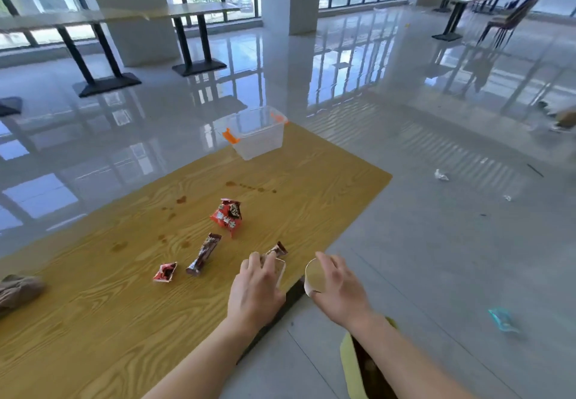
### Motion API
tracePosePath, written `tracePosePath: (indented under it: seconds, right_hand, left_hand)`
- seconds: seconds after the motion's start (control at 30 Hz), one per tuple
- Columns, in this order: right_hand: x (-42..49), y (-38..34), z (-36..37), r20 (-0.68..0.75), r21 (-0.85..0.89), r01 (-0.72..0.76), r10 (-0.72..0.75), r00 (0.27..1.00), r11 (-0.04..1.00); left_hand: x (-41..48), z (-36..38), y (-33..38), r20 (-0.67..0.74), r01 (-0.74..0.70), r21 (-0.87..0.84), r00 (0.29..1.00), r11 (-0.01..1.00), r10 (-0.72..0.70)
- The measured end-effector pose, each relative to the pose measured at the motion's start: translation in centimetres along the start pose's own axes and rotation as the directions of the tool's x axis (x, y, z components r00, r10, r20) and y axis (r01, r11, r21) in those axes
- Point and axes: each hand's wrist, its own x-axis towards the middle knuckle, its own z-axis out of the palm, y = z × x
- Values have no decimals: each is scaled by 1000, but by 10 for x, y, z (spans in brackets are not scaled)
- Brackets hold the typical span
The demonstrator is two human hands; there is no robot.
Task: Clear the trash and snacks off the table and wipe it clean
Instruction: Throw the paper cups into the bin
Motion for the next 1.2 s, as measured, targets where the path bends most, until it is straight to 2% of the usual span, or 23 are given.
tracePosePath:
  seconds: [0.37,0.57,0.8,0.97,1.2]
  right_hand:
    - [-49,169,-47,32,54,-213,211,977,976]
    - [-70,242,-38,56,85,-350,347,936,933]
    - [-84,302,20,111,77,-490,481,870,868]
    - [-81,341,88,187,107,-582,559,808,806]
    - [-66,392,170,215,137,-645,613,760,752]
  left_hand:
    - [-3,86,157,126,-71,-31,989,997,74]
    - [-3,143,208,221,-123,-57,966,991,133]
    - [13,238,208,381,-143,-109,908,984,174]
    - [22,319,185,485,-108,-95,863,990,141]
    - [31,416,165,522,-110,-85,841,990,138]
